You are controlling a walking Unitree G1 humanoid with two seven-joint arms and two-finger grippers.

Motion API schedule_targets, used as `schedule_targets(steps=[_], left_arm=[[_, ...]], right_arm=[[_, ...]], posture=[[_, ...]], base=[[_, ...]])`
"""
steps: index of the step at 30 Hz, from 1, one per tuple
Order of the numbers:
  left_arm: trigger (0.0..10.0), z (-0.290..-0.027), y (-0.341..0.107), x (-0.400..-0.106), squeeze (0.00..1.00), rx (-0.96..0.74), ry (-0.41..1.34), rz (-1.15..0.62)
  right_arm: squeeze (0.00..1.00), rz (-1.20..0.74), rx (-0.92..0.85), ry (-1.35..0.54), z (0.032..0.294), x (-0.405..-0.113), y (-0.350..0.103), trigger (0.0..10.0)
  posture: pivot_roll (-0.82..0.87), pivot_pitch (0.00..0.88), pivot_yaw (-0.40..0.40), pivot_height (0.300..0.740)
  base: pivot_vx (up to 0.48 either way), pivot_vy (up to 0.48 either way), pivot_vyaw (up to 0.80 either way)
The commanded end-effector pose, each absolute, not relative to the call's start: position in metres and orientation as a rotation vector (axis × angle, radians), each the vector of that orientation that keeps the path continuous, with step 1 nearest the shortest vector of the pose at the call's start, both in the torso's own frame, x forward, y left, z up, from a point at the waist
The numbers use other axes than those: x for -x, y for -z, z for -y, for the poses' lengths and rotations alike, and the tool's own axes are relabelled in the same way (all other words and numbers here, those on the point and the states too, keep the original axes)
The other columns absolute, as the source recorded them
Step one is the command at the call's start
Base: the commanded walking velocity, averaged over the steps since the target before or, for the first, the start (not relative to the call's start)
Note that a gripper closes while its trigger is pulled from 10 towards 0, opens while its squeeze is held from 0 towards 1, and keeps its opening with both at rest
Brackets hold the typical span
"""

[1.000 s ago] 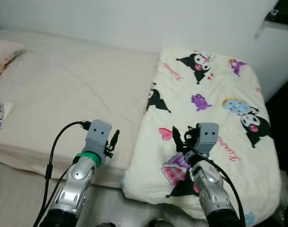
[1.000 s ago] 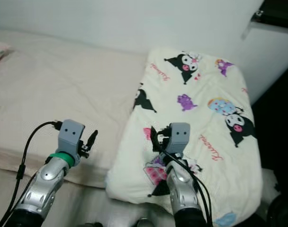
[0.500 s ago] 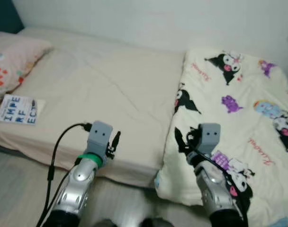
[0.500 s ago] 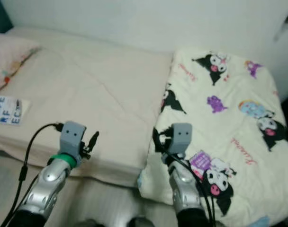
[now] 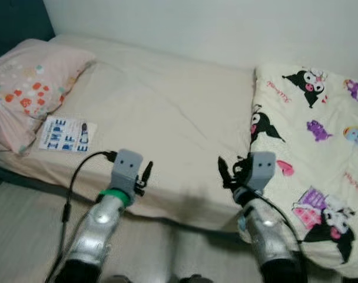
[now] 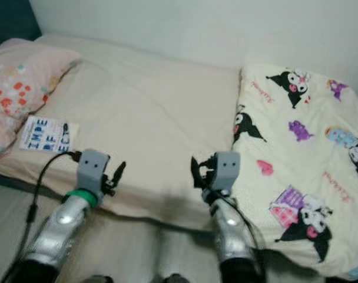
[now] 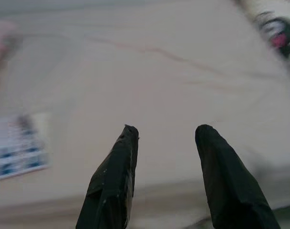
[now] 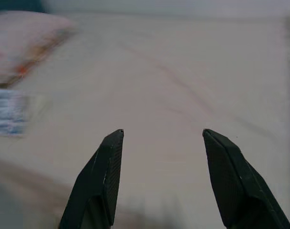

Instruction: Clean up the room

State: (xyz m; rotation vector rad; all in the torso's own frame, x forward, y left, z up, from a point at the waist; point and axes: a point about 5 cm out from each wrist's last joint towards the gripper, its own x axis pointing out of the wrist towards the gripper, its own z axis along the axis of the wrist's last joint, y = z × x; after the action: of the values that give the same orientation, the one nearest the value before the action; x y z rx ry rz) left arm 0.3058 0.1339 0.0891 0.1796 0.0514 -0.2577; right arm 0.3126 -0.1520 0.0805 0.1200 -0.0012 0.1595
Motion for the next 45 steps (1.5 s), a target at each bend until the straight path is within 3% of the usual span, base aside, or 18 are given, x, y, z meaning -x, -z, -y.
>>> schedule_targets(steps=[1,19,24,38,45], left_arm=[[10.0,-0.1315,-0.0825,-0.3027,0.0,-0.176,0.263,-0.075],[10.0,-0.1315,-0.0829,-0.3026,0.0,-0.175,0.263,-0.073],[10.0,-0.1308,-0.0849,-0.3022,0.0,-0.2,0.269,-0.049],[10.0,-0.1298,-0.0851,-0.3006,0.0,-0.215,0.278,-0.034],[10.0,-0.13,-0.0837,-0.3006,0.0,-0.206,0.276,-0.048]], right_arm=[[0.0,-0.019,-0.117,-0.141,0.1571,-0.3101,-0.0751,10.0],[0.0,-0.018,-0.119,-0.143,0.1561,-0.3101,-0.0748,10.0],[0.0,-0.019,-0.119,-0.144,0.1562,-0.31,-0.0744,10.0],[0.0,-0.02,-0.12,-0.145,0.1551,-0.3094,-0.0738,10.0],[0.0,-0.02,-0.122,-0.144,0.1548,-0.3095,-0.0737,10.0]], posture=[[0.04,0.056,0.001,0.74],[0.04,0.059,0.002,0.74],[0.04,0.059,0.002,0.74],[0.04,0.061,0.004,0.74],[0.04,0.061,0.004,0.74]], base=[[0.0,0.39,0.0],[0.0,0.39,0.0],[0.0,0.0,0.0],[0.0,-0.476,0.0],[0.0,0.0,0.0]])
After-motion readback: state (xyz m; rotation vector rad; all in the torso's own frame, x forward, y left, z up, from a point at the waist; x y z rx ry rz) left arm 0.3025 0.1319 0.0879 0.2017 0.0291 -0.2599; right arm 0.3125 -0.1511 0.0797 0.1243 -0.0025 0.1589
